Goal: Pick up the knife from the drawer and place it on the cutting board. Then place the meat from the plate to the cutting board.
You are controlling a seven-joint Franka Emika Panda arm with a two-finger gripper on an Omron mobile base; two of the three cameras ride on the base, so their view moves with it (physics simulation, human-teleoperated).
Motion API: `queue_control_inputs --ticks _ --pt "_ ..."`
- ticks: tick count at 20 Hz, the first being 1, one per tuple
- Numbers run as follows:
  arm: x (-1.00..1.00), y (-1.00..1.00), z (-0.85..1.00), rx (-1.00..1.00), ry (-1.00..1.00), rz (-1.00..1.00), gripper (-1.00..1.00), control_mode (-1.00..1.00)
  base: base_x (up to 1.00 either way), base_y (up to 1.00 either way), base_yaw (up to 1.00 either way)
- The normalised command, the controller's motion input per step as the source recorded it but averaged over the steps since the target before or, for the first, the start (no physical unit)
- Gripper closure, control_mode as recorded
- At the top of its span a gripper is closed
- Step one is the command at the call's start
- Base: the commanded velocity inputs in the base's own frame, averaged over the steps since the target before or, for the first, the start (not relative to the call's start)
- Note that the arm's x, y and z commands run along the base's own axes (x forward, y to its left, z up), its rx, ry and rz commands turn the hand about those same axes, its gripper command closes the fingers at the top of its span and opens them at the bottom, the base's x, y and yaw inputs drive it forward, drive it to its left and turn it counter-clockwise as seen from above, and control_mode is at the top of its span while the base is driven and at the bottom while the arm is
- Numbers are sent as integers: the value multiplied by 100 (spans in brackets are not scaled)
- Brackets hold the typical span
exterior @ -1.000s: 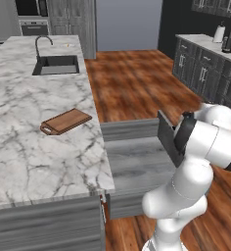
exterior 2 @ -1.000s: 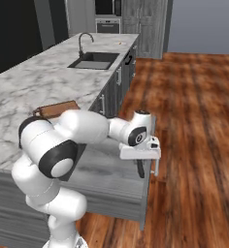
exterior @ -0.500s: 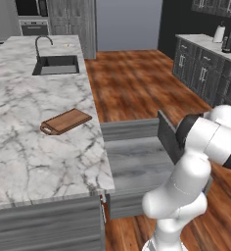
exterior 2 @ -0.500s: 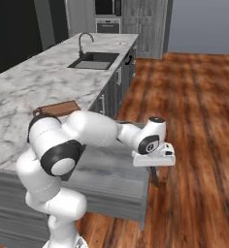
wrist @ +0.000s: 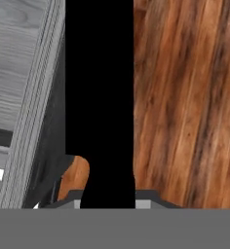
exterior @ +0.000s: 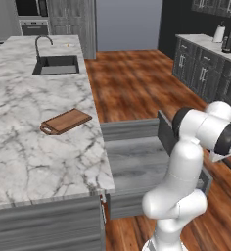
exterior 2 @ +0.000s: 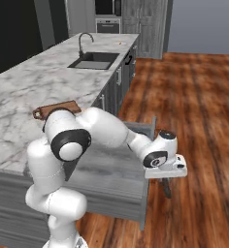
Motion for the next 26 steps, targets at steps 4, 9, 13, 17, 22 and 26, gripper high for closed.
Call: queue_control_inputs --ticks 4,9,13,17,22,26 --pt "0 -59 -15 0 -6 0 100 -100 0 0 0" --pt "0 -44 -29 0 -2 0 100 -100 0 0 0" --pt "2 -34 -34 1 0 0 100 -100 0 0 0" --pt "3 -22 -23 1 0 0 100 -100 0 0 0" --pt "6 -8 -15 0 0 -1 100 -100 0 0 0" --pt "10 0 -18 0 0 -6 100 -100 0 0 0"
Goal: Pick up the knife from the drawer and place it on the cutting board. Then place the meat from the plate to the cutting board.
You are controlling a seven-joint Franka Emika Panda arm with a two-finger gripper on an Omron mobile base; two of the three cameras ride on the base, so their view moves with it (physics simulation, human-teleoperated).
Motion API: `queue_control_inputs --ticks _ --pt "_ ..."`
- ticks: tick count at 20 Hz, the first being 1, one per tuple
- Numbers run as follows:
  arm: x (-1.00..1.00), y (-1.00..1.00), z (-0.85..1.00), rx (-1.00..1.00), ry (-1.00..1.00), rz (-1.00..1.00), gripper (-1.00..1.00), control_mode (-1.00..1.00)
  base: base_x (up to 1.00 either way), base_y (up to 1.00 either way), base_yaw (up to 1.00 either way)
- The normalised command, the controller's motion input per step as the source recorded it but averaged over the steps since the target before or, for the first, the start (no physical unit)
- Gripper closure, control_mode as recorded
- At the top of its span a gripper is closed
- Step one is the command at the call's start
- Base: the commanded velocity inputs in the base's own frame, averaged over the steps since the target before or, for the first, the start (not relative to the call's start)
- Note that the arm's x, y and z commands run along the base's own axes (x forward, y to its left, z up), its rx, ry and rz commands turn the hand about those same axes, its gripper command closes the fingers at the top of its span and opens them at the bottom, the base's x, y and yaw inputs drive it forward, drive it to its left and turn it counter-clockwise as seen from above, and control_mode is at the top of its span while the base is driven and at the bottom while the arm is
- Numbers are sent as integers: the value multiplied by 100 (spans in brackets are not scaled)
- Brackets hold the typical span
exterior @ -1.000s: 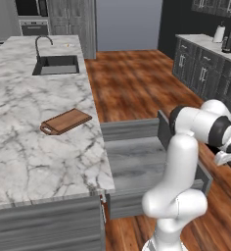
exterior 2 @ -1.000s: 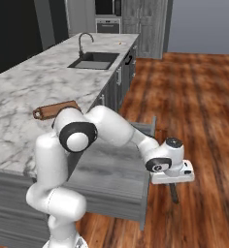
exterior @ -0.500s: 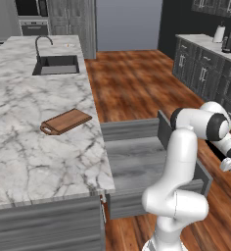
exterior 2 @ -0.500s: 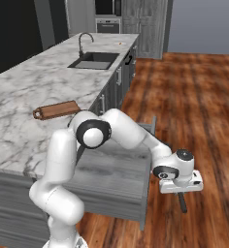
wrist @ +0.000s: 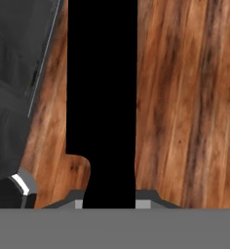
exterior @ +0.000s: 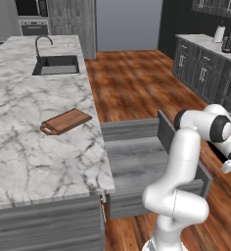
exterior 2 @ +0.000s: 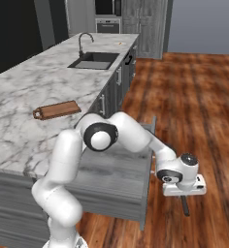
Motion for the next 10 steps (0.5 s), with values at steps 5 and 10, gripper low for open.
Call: queue_control_inputs --ticks 5,10 --pt "16 7 -34 0 -1 -11 100 -100 0 0 0" --pt "26 1 -29 0 0 -9 100 -100 0 0 0"
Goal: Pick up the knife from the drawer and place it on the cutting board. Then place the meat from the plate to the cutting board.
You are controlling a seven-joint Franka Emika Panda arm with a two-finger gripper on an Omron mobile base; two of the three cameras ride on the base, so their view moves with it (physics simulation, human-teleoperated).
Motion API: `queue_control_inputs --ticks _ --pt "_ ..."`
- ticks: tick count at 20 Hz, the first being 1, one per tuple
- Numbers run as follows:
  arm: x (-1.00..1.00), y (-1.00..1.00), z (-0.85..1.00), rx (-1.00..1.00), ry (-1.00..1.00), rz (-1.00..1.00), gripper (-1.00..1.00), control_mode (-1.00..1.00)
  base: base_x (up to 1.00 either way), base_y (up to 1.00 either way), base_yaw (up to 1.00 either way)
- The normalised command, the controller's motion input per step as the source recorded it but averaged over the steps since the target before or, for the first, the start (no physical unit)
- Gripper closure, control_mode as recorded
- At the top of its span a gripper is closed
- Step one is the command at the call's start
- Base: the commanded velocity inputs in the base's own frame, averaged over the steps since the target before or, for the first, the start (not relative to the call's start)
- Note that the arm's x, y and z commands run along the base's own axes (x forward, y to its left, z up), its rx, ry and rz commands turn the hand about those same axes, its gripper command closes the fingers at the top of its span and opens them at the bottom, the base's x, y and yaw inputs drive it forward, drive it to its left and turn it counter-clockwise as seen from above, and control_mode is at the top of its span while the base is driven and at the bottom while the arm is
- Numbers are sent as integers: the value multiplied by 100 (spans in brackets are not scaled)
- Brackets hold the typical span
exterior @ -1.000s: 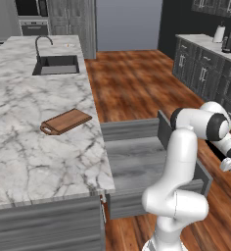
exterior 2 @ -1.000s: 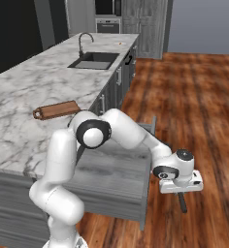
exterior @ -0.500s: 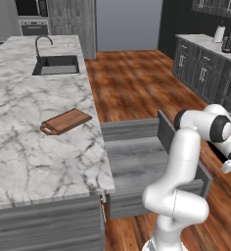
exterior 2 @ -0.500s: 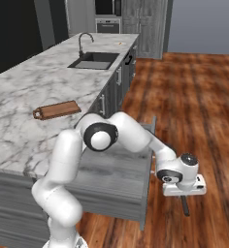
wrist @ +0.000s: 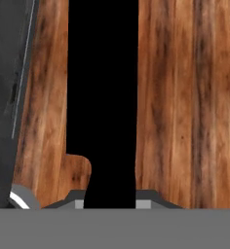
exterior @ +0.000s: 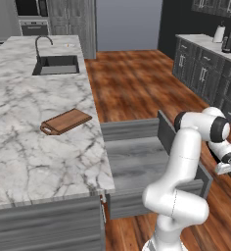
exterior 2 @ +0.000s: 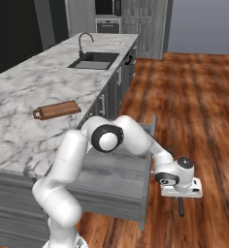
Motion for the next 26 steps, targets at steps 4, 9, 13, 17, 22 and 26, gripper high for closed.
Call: queue_control_inputs --ticks 4,9,13,17,22,26 --pt "14 4 -17 0 0 -3 100 -100 0 0 0" --pt "4 0 -19 0 0 0 100 -100 0 0 0" --pt "18 6 -23 0 0 0 100 -100 0 0 0" --pt "18 4 -12 0 0 0 100 -100 0 0 0" --pt "1 0 -14 0 0 0 100 -100 0 0 0" --pt "5 2 -24 0 0 0 100 -100 0 0 0"
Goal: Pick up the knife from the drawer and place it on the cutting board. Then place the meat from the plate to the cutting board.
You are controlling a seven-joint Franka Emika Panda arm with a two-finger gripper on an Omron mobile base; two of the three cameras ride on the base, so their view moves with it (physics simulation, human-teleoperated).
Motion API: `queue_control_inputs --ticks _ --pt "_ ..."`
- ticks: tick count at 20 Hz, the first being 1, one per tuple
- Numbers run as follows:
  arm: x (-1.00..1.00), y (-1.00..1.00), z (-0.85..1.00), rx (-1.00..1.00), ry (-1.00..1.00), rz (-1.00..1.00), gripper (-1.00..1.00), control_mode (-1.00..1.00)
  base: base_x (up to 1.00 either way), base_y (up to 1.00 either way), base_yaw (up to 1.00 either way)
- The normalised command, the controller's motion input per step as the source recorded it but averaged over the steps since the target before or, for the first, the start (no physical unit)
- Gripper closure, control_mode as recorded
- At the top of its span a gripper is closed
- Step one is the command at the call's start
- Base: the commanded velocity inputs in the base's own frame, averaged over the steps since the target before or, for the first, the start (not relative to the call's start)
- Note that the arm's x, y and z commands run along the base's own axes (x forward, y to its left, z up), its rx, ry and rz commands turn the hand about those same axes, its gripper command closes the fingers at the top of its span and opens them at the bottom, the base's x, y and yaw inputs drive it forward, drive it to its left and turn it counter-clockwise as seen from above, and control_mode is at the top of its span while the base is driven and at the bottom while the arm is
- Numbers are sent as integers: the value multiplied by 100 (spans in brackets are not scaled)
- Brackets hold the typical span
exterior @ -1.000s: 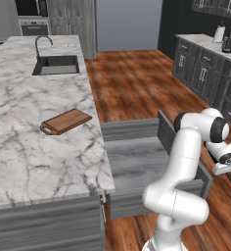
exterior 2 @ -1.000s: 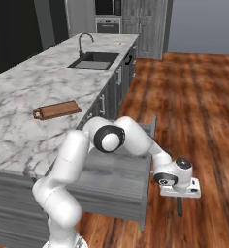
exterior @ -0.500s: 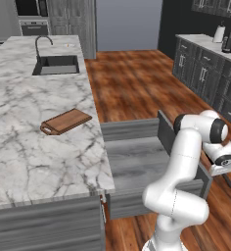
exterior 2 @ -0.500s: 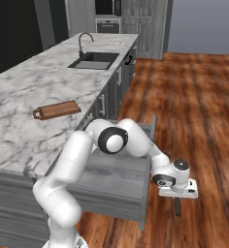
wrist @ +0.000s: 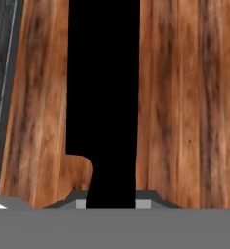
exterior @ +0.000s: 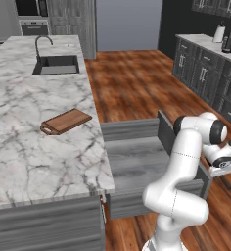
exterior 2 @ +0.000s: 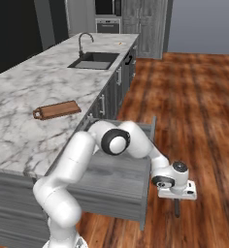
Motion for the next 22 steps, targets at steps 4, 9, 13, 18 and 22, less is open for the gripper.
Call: queue_control_inputs --ticks 4,9,13,18,22 --pt "15 8 -19 0 0 0 100 -100 0 0 0" --pt "10 5 -8 0 0 0 100 -100 0 0 0" --pt "4 11 0 3 0 0 100 -100 0 0 0" --pt "1 24 -3 3 0 0 100 -100 0 0 0" --pt "0 38 -6 4 0 0 100 -100 0 0 0"
